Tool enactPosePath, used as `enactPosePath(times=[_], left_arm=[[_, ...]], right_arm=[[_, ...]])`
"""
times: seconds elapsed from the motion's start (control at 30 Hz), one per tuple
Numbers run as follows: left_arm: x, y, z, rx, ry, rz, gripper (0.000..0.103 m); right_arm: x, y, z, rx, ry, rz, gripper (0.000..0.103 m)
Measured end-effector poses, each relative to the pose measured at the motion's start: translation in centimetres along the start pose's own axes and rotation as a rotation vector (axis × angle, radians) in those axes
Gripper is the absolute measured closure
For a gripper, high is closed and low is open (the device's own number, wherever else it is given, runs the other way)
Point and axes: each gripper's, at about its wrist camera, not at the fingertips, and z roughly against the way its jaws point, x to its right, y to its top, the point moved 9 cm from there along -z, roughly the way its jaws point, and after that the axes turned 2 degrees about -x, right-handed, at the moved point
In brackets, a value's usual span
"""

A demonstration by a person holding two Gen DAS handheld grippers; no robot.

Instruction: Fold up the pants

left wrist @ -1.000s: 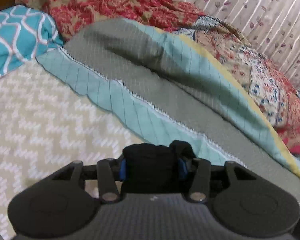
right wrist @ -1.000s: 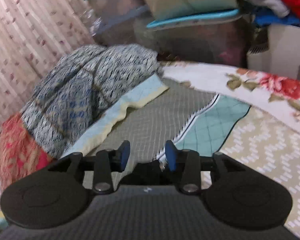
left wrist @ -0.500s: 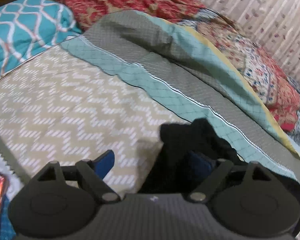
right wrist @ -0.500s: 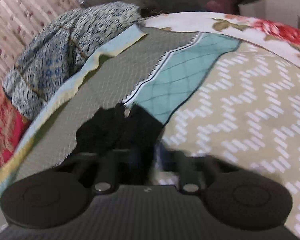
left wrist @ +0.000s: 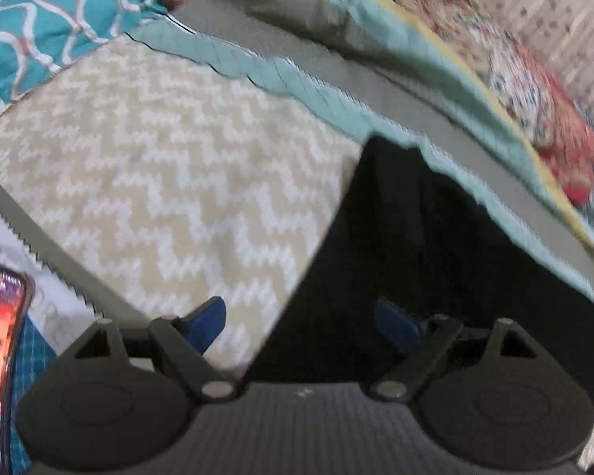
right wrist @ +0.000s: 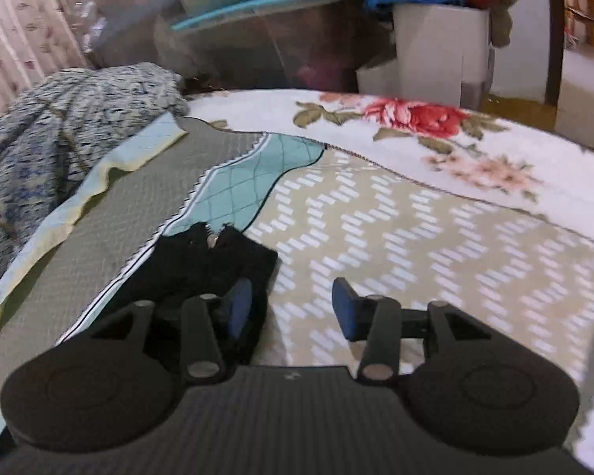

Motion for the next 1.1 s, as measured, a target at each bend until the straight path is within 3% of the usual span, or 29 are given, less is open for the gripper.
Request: enactPosePath(times=[0.1, 0.17, 0.33, 0.4, 0.43, 0.47, 0.57, 0.7, 0.83, 0.9, 0.93, 0.97, 1.1], left_arm=[[-0.2, -1.5, 0.3, -0.019, 0.022, -0.027, 0.017], [-0.6, -2.6, 1.0, -0.039, -0.006, -0.005, 0.017], [-2.3, -4.7, 3.1, -0.044, -0.042, 0.073, 0.008], [-2.8, -5.9, 3.3, -0.067, -0.068, 0.113, 0.019], [-2.9, -6.5, 3.2, -0.082, -0.1, 0.137, 0.05], [-2.8, -7.0, 3.0, -0.101, -0.122, 0.157, 0.065], [-2.8, -7.4, 4.6, -0.058, -0.123, 0.179, 0.089], [-4.5, -7.1, 10.2, 0.06, -0.075, 0.123, 0.089], [-7.6, -9.5, 12.1, 0.038, -0.065, 0.153, 0.086], [-8.7, -10.9, 11.9, 0.014, 0.013, 0.164, 0.082], [-9.1, -11.3, 12.0, 0.009, 0.032, 0.18, 0.074], [-9.2, -11.5, 12.3, 0.018, 0.018, 0.195, 0.068], [-7.8, -10.9, 14.3, 0.113, -0.026, 0.208, 0.067]], right_arm=[[-0.6, -1.5, 3.0, -0.035, 0.118, -0.006, 0.055], [-1.7, -3.2, 5.4, -0.061, 0.209, 0.023, 0.055], [-5.9, -9.0, 11.9, -0.128, 0.436, 0.232, 0.055], [-7.5, -11.7, 14.8, -0.131, 0.521, 0.329, 0.055], [-8.1, -12.9, 16.0, -0.133, 0.562, 0.365, 0.055], [-8.7, -14.2, 17.1, -0.149, 0.603, 0.395, 0.055], [-10.6, -17.5, 20.3, -0.19, 0.699, 0.462, 0.055], [-11.4, -19.9, 23.9, -0.203, 0.792, 0.516, 0.055], [-10.1, -21.7, 24.2, -0.26, 0.799, 0.497, 0.055], [-8.7, -22.3, 23.1, -0.298, 0.757, 0.476, 0.055], [-8.1, -22.8, 22.8, -0.309, 0.73, 0.465, 0.055], [-7.2, -23.0, 22.6, -0.317, 0.709, 0.453, 0.055], [-1.7, -21.5, 22.2, -0.292, 0.631, 0.339, 0.055]])
